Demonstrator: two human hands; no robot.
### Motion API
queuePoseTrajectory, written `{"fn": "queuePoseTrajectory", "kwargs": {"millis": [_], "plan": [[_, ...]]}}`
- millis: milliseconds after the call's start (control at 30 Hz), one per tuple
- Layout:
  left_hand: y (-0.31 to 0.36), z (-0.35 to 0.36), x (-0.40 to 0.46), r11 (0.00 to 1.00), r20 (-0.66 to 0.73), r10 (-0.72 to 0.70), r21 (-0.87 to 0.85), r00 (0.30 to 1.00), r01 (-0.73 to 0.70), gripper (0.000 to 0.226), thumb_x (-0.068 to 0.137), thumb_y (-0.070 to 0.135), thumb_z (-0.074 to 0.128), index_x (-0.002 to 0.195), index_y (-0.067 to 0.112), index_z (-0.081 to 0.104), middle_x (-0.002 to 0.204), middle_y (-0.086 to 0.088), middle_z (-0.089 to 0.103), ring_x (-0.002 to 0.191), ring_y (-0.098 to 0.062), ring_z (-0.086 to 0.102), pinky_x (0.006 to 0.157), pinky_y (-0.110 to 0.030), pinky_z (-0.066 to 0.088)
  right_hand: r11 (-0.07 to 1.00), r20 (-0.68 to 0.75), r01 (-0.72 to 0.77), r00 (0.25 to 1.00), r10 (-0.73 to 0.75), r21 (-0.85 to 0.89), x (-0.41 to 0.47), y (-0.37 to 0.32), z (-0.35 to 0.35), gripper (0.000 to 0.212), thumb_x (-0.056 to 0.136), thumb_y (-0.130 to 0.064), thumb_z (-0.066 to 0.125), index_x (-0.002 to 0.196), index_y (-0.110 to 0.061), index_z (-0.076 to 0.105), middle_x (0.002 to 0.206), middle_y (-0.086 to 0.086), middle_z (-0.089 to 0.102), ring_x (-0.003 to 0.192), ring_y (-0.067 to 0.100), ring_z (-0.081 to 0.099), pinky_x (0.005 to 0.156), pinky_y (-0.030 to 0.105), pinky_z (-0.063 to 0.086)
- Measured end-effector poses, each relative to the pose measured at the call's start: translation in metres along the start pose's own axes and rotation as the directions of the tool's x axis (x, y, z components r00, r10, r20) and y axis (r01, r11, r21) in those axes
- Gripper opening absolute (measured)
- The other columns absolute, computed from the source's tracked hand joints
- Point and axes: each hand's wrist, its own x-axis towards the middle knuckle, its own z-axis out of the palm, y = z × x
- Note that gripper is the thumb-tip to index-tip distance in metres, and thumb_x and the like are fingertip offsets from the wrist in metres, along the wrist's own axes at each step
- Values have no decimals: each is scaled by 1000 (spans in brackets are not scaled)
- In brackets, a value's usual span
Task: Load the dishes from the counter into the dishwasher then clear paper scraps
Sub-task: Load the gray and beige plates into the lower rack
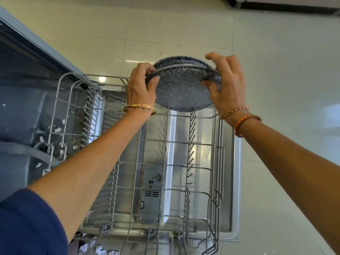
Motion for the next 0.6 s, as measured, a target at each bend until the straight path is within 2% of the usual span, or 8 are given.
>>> {"fn": "queuePoseTrajectory", "kwargs": {"millis": [100,167,233,300,367,433,500,600], "plan": [[-1,2,1,991,178,-7,130,984,-16,38,91,12,53,127,7,45,127,-9,51,115,-20,49,88,-19,38,995,6,-103,995,103,0,-6,-1,3,32,77,8,58,108,1,57,101,20,57,88,31,55,71,26,41],[-6,7,-3,958,413,-70,281,908,-53,66,88,13,57,144,11,23,148,-8,31,135,-22,31,110,-31,30,980,110,-189,975,195,-59,-11,2,4,40,81,10,51,119,-2,53,115,16,54,98,27,54,77,17,36],[-13,12,-6,916,557,-198,398,806,-49,90,84,10,62,148,15,-1,157,-5,6,144,-23,10,117,-39,16,969,300,-201,924,237,-147,-17,5,4,57,82,12,46,135,-9,41,132,12,45,111,26,50,86,19,38],[-18,14,-3,899,588,-268,438,763,-22,97,83,9,63,148,18,-9,157,-3,-4,144,-24,4,118,-41,13,964,419,-171,874,244,-205,-18,6,2,69,82,11,45,143,-14,27,144,9,34,120,27,44,96,27,39],[-16,17,0,888,573,-281,459,770,-18,93,85,13,61,148,17,-7,157,-3,-2,144,-25,4,118,-41,13,956,445,-160,858,257,-245,-17,8,1,74,81,11,45,145,-17,22,148,7,31,122,27,44,95,30,42],[-8,17,-2,897,502,-241,443,831,-7,80,88,17,58,148,12,5,156,-8,12,143,-26,14,117,-36,15,960,358,-177,901,246,-215,-20,10,2,68,78,15,45,139,-14,34,140,9,40,111,25,51,87,27,47],[4,14,-12,927,370,-148,375,917,-2,62,91,22,54,143,8,23,146,-11,32,135,-25,30,110,-31,25,982,153,-182,970,189,-58,-29,3,-1,50,72,19,42,117,-1,49,119,15,49,90,21,54,69,14,46],[22,0,-32,968,183,8,246,983,-54,41,94,23,49,130,5,41,128,-12,48,119,-23,46,94,-22,36,983,-167,-81,980,108,162,-37,-20,-13,41,60,18,38,90,-8,43,90,9,38,72,-1,37,56,4,35]]}}
